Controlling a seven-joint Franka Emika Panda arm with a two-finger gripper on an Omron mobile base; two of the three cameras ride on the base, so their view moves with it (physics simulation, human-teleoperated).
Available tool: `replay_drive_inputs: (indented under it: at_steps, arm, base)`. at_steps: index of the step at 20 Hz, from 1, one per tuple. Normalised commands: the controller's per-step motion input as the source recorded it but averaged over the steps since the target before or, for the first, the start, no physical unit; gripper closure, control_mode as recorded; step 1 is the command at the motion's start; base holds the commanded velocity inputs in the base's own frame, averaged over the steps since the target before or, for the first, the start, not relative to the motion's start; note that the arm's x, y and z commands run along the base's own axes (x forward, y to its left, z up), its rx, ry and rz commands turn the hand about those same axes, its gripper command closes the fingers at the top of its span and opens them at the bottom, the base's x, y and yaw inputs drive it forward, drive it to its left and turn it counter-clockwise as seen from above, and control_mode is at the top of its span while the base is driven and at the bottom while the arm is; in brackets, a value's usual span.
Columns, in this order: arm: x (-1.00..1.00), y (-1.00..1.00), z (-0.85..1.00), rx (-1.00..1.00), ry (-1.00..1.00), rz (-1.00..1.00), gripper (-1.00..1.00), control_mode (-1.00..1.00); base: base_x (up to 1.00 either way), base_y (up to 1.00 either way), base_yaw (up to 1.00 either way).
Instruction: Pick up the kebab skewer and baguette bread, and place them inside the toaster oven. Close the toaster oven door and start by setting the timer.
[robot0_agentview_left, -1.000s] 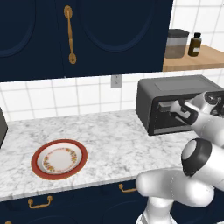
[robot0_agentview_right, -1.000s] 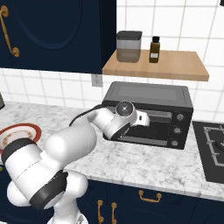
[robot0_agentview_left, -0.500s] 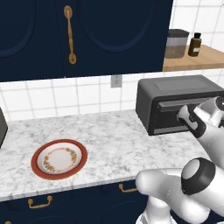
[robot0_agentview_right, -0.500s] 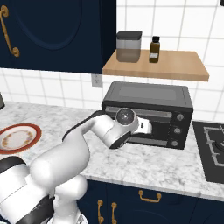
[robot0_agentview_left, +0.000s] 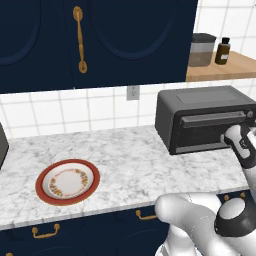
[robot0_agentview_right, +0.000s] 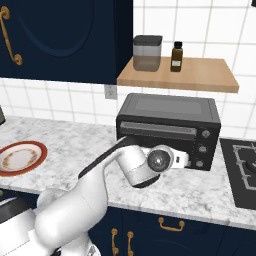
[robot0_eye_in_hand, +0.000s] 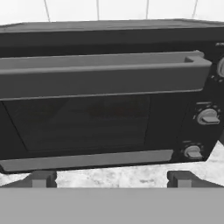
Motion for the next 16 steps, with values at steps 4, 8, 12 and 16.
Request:
replay_drive_inputs:
  at_steps: [4,8,12,16]
  arm:
    - [-0.15,-0.46,0.00,0.05,-0.39,0.00,-1.00,-1.00]
    - [0.00,-0.59,0.09,0.05,-0.27,0.03,-1.00,-1.00]
    - [-0.09,-0.81,0.17,0.06,-0.22,0.13,-1.00,-1.00]
    - [-0.04,-0.13,0.27,-0.10,-0.23,0.02,-1.00,-1.00]
  base:
    - [0.00,0.00,0.00]
    - [0.00,0.00,0.00]
    - [0.00,0.00,0.00]
    - [0.00,0.00,0.00]
